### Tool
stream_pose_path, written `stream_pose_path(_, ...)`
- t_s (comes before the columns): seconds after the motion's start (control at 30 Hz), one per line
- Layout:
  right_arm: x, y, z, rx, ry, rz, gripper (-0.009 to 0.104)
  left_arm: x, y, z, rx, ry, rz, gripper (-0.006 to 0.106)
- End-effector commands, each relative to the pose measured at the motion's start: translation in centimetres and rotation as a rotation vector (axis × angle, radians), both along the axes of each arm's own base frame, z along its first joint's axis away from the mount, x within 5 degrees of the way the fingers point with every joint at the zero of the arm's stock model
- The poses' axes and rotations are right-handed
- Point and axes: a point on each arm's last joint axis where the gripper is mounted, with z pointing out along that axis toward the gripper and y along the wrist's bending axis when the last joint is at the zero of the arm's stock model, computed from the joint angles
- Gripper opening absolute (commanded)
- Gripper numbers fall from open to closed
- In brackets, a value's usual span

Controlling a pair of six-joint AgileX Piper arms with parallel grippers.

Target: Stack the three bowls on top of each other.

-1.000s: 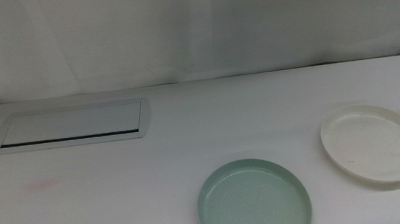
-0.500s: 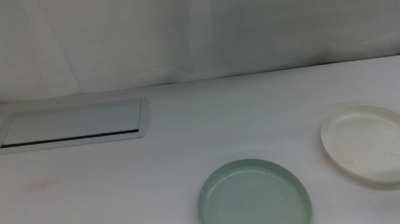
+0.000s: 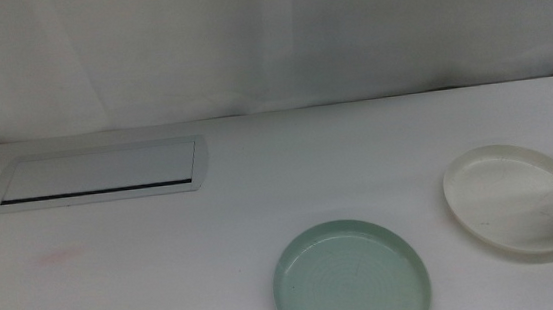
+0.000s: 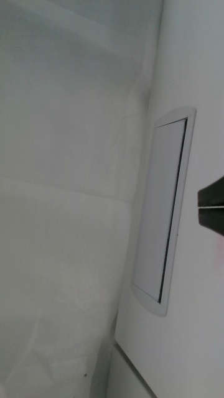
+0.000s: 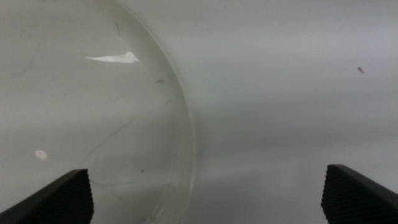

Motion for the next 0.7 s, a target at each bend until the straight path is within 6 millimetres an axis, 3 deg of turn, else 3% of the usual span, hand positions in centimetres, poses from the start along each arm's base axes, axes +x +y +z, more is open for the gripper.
stream_pose_path(0.0, 0.5, -0.1, -0.8, 0.005, -0.001, -0.001, 0.103, -0.1, 0.0, -1.3, -0.007, 0.031, 0.004, -0.001)
stream_pose_path(0.47, 1.4, 0.2, -4.5, 0.012, 0.056, 0.009, 0.100, -0.1, 0.0, -1.3, -0.007, 0.031, 0.004, -0.003)
stream_pose_path(0.6, 1.6, 0.8, -4.9, 0.009, 0.063, 0.029, 0.087, -0.1, 0.0, -1.3, -0.009, 0.034, 0.004, -0.003)
stream_pose_path(0.67, 1.6, 1.1, -5.3, 0.012, 0.077, 0.035, 0.070, -0.1, 0.0, -1.3, -0.009, 0.034, 0.004, -0.003)
